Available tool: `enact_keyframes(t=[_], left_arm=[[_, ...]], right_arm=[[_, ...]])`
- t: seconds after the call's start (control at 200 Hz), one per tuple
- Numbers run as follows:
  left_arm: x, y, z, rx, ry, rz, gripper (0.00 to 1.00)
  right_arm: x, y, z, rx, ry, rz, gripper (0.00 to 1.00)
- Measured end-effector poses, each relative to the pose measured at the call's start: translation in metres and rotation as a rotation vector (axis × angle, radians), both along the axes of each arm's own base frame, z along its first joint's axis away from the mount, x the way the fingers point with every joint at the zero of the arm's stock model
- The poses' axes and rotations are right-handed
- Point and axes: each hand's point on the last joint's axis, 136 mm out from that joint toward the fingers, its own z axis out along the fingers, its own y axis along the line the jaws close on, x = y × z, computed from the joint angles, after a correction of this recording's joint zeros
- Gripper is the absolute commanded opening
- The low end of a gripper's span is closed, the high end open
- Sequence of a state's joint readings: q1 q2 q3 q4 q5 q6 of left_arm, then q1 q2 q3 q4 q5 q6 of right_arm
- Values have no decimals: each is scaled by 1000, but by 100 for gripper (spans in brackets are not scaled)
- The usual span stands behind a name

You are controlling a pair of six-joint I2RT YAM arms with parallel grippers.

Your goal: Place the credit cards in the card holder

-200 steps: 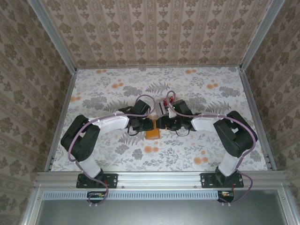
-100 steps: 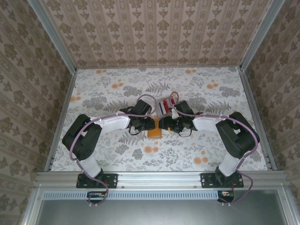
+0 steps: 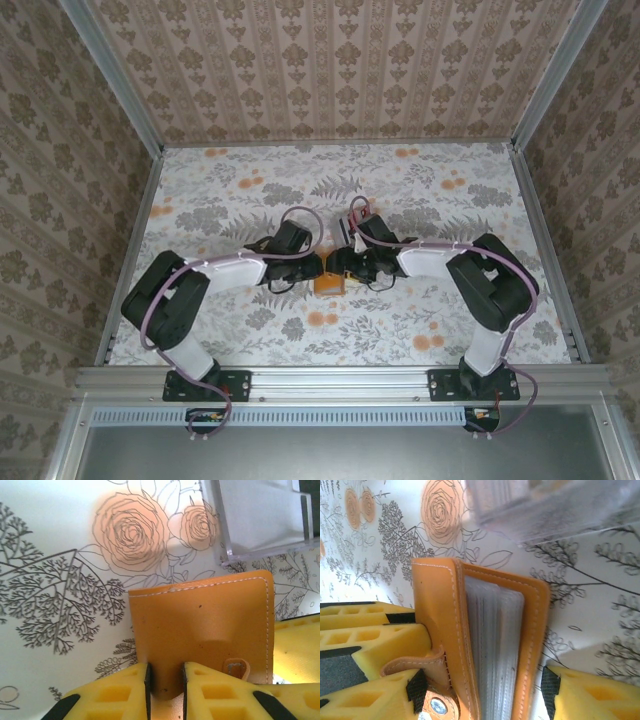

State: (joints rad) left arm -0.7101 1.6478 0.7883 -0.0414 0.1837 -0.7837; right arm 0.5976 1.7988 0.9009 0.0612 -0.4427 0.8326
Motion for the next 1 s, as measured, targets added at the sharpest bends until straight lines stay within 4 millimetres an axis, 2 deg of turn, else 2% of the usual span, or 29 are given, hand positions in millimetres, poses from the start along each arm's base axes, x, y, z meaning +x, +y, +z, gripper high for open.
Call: enact_keyframes(t=[0.16,0.31,0.37,0.48,0.625,0.735,0.88,1.0], left_arm=[[3,7,-2,-21,-23,28,21],[9,12,-2,-14,-49,52,21],[10,13,-2,-11,-53,58,21],[11,16,-1,-4,-50,64,25],[6,22,1,15,-32,63,30],[-7,41,-4,66,16,65,36],[-14,81,15,97,9,136,38],[-13,112,31,89,-37,220,39]], right_arm=[[3,11,1,21,5,-15,55],[8,16,3,30,-14,-33,29],[9,15,6,31,-27,-37,22],[10,14,11,12,-54,-39,15],[4,11,20,-73,-121,0,12],[-8,11,41,-175,-197,91,12],[-22,0,62,-401,-286,235,12],[-35,-8,71,-598,-377,392,14]])
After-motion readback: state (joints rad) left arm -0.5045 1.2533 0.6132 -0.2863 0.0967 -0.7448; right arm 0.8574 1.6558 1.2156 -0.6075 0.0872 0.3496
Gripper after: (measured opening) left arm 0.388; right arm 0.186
